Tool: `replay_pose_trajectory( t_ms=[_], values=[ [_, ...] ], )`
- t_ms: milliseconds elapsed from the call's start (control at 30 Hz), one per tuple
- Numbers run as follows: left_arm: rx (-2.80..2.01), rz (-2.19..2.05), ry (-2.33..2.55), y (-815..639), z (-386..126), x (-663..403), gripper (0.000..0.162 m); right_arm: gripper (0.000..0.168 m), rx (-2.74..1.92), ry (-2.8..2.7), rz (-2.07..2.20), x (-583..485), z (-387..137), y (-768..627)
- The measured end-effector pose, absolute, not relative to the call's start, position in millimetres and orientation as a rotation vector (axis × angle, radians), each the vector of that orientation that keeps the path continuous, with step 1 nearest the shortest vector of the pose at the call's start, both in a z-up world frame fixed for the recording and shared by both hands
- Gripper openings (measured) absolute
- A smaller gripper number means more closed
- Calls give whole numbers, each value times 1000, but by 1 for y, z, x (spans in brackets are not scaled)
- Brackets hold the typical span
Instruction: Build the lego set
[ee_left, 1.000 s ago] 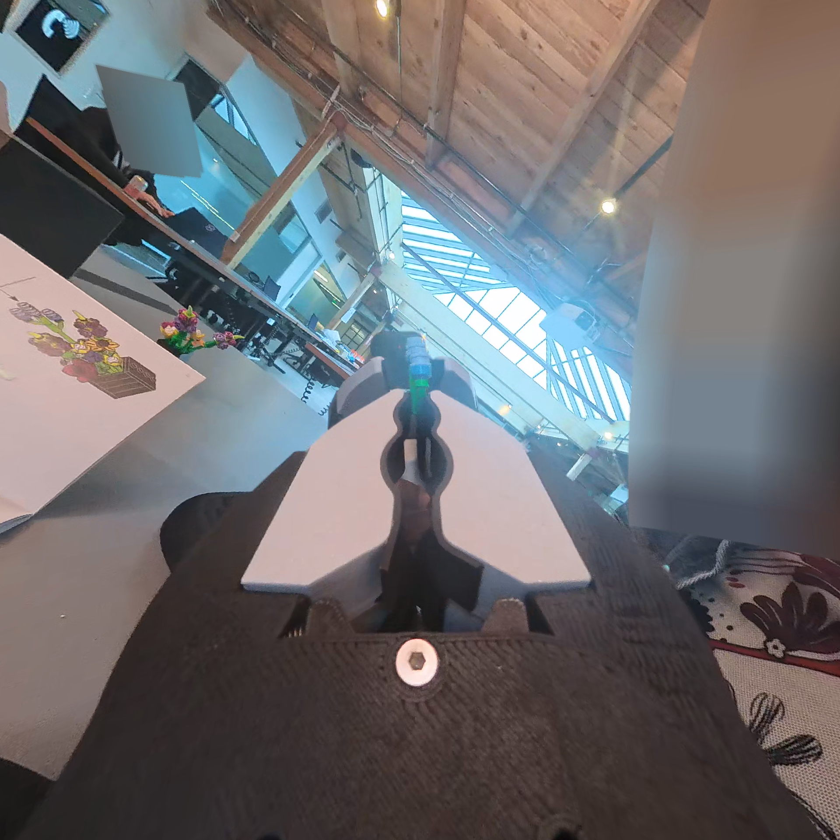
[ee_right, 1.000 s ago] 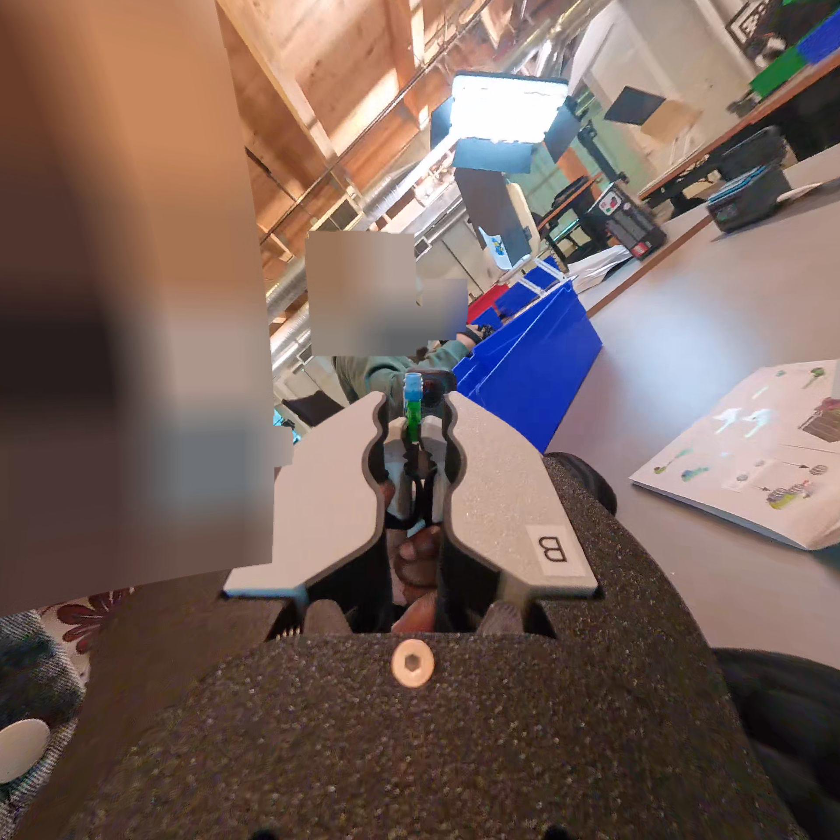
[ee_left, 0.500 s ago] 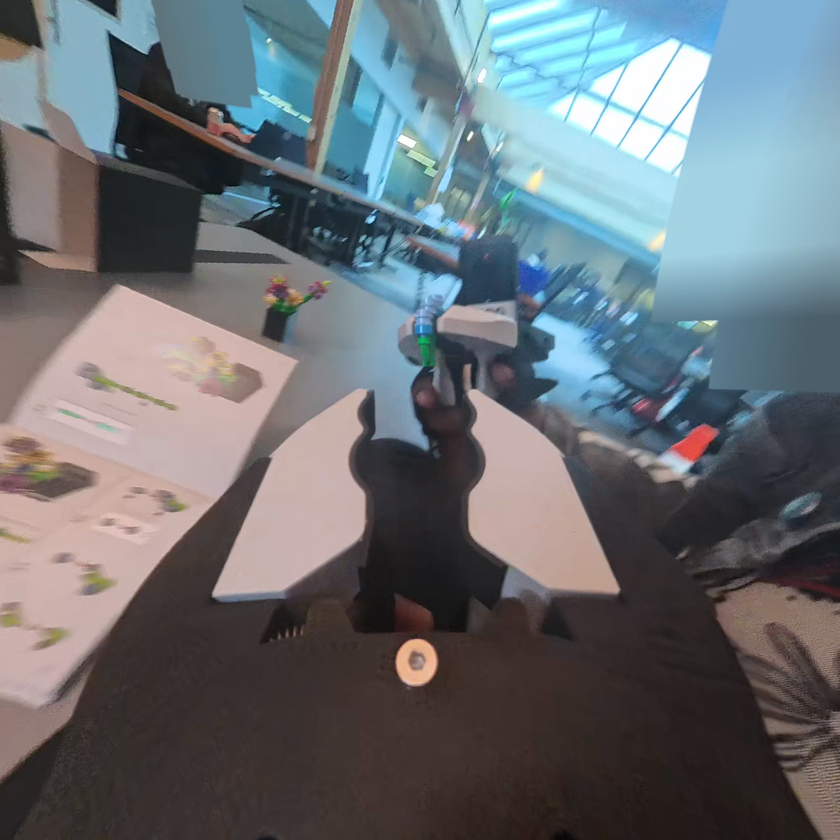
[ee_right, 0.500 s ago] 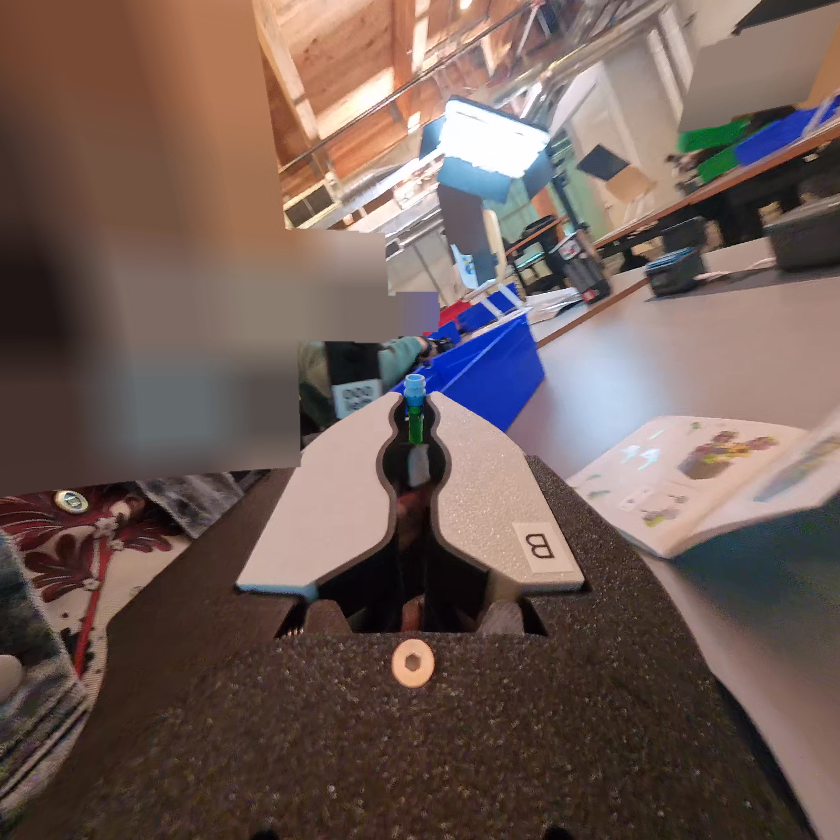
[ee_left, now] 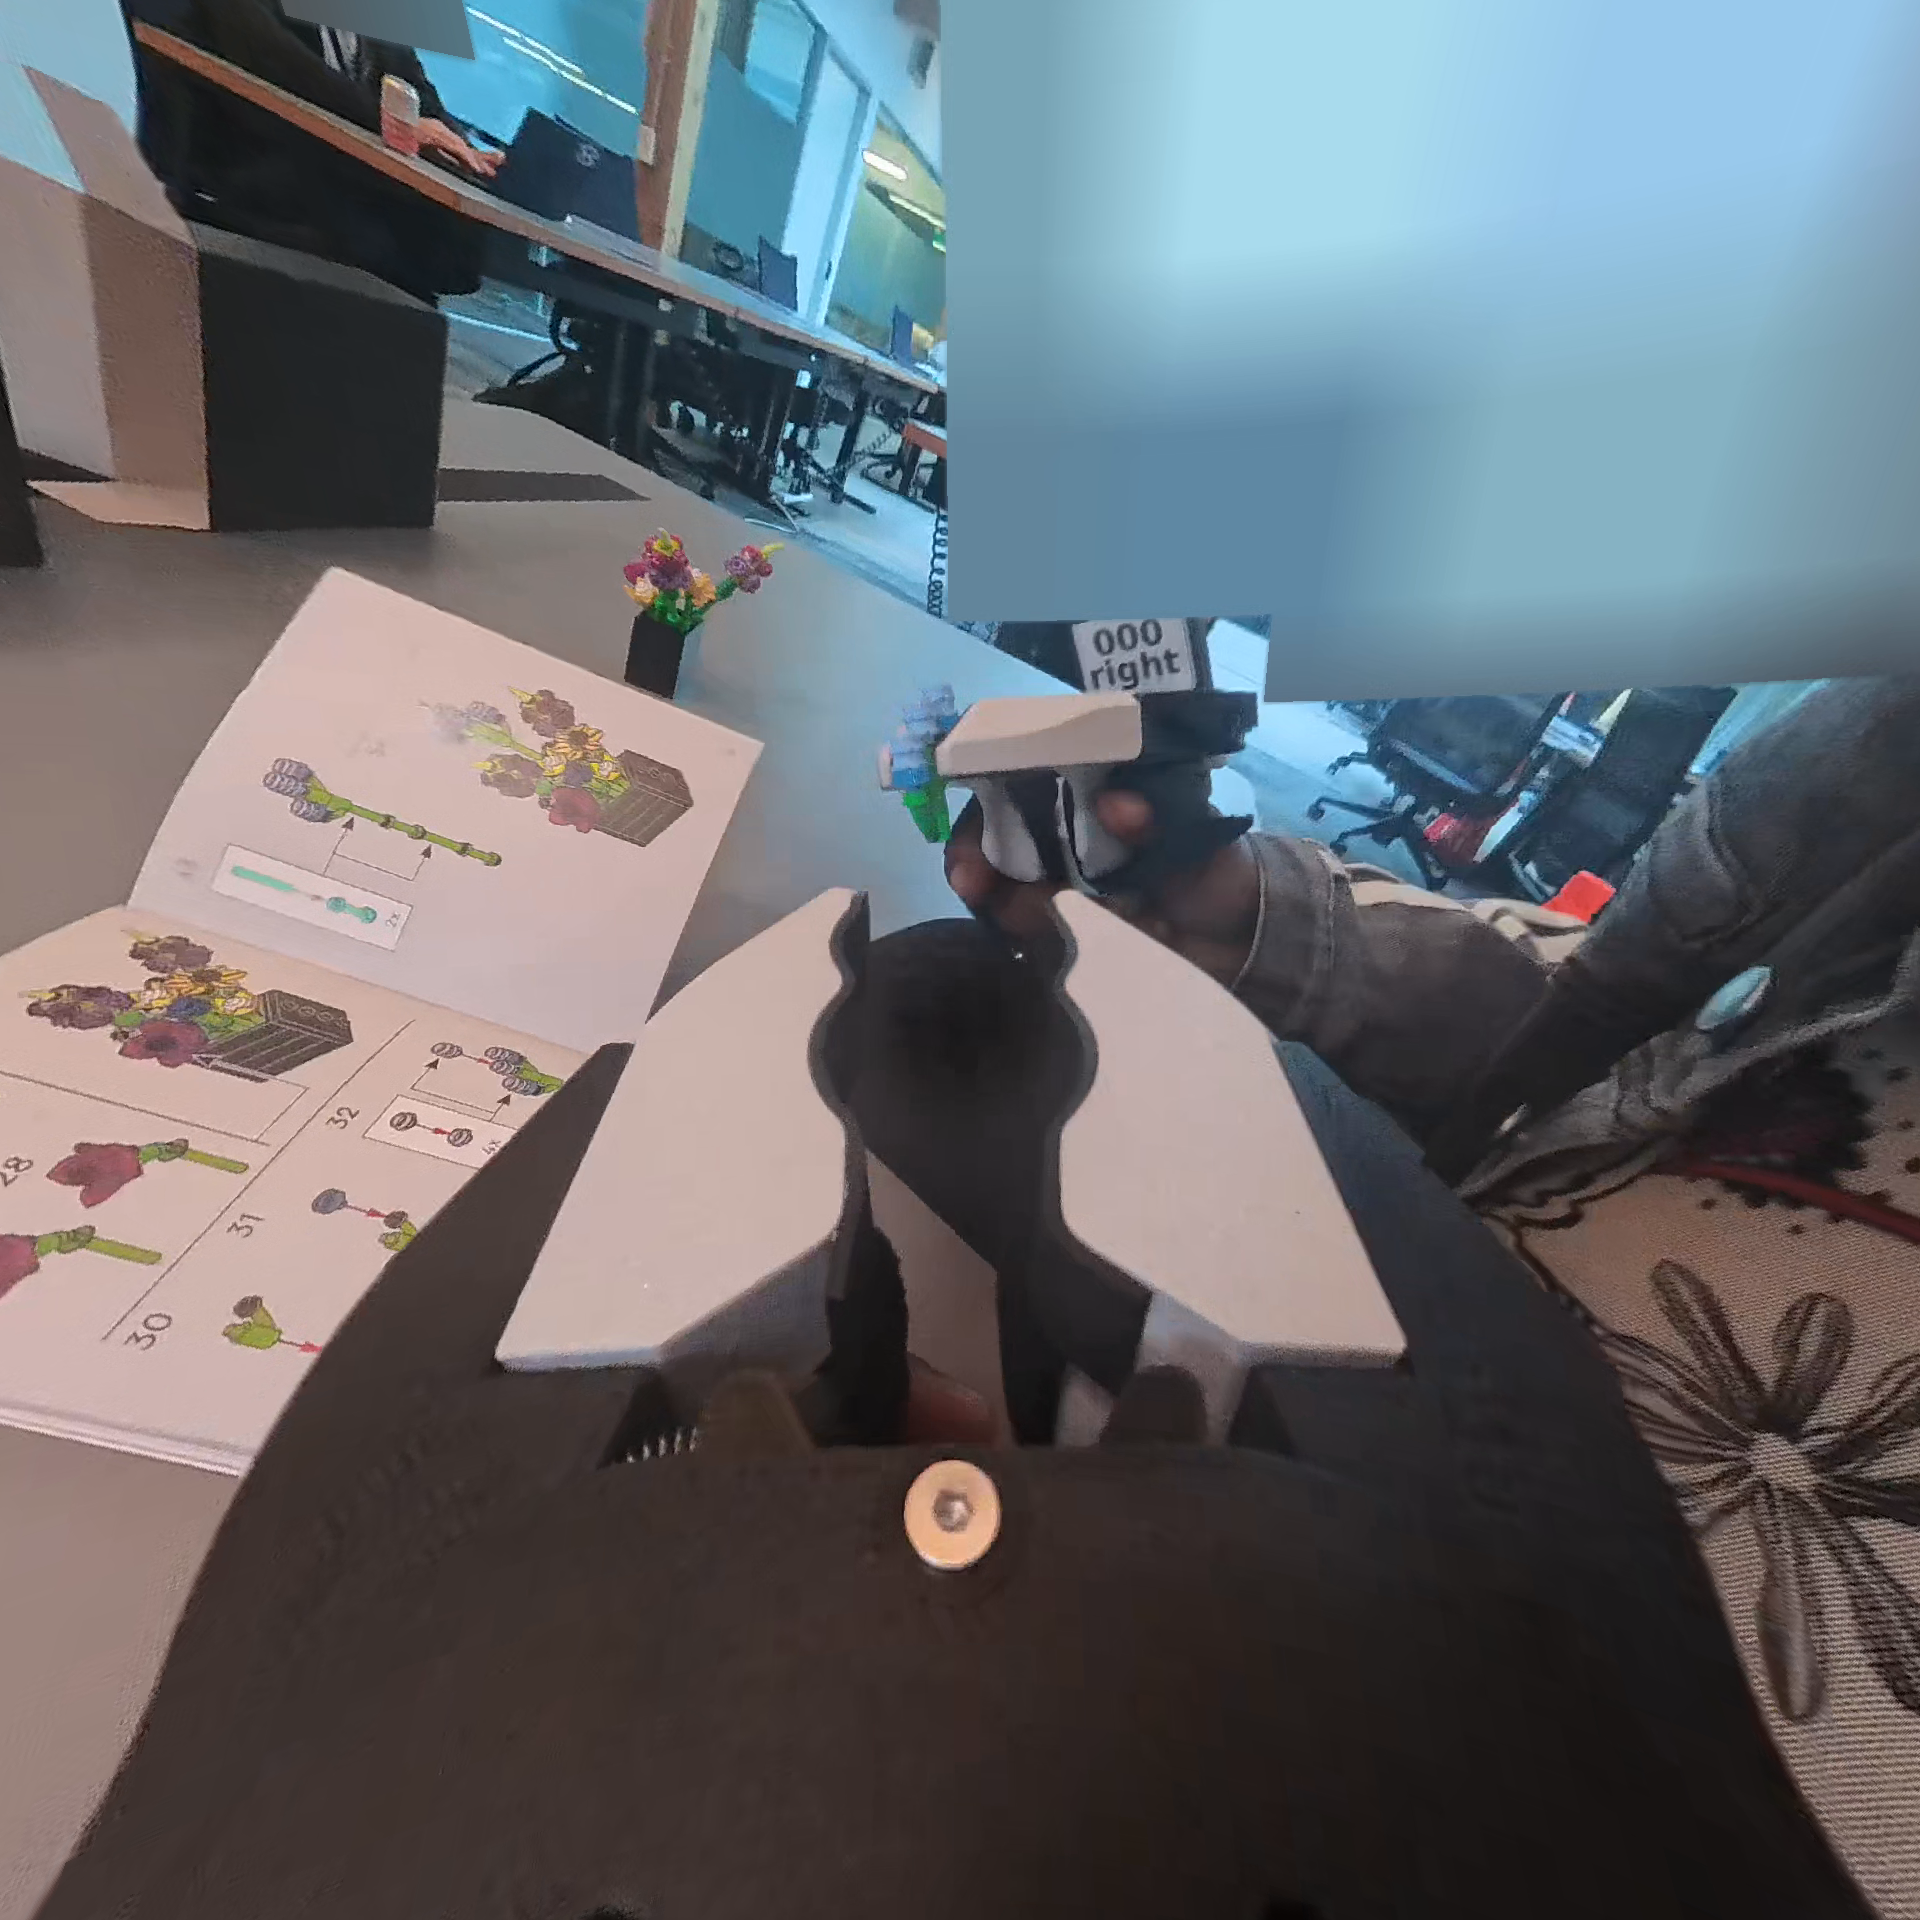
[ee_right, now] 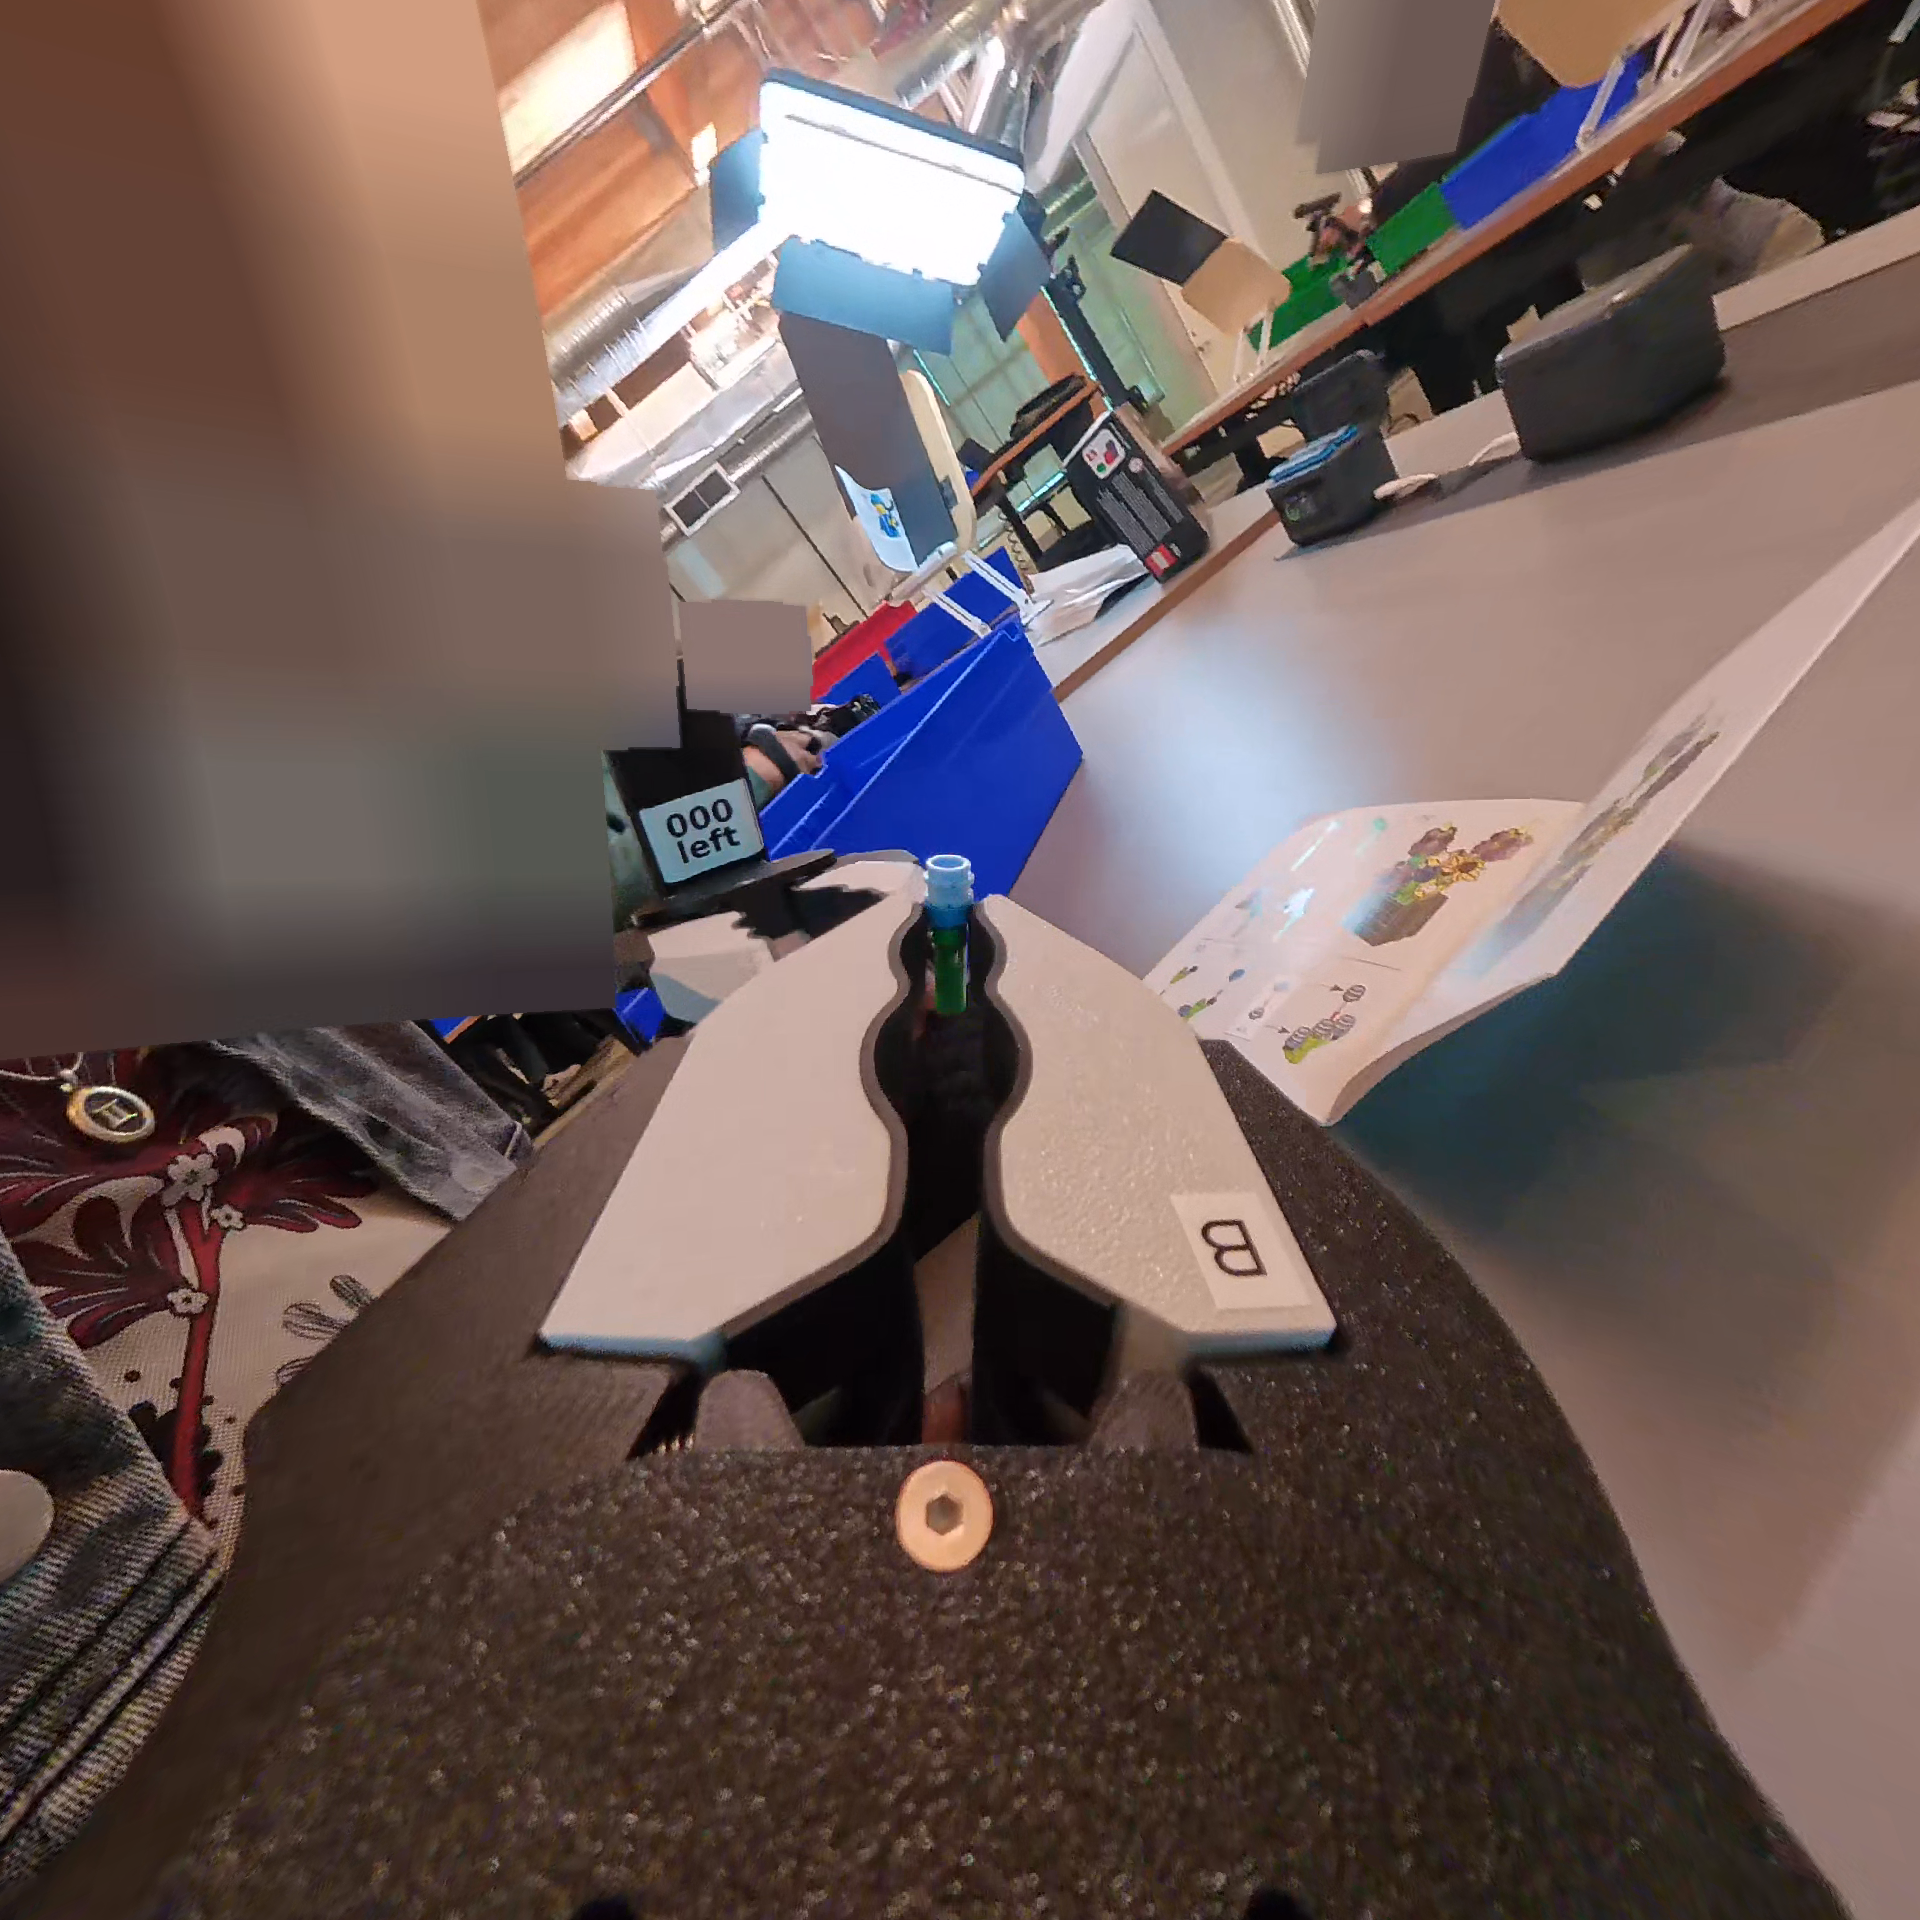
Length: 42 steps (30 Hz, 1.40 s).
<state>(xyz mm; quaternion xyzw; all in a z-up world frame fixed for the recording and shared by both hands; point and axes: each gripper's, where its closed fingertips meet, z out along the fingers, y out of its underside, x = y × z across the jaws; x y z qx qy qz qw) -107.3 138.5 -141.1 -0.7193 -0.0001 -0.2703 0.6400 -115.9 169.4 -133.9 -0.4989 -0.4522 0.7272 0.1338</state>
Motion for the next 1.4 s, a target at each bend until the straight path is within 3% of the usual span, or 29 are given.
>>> replay_pose_trajectory(
  t_ms=[567, 900, 1133, 1400],
  values=[
    [-1517, -688, -53, 130, -129, -116, 33, 7, -1655, -1378, 1889, -133, -164, 170],
    [-1530, -680, -50, 131, -130, -115, 33, 7, -1615, -1345, 1899, -131, -156, 173],
    [-1565, -625, -2, 132, -132, -109, 33, 7, -1626, -1411, 1844, -110, -140, 175],
    [-1617, -567, 127, 133, -135, -93, 34, 7, -1865, -1542, 1902, -68, -160, 175]
  ],
)
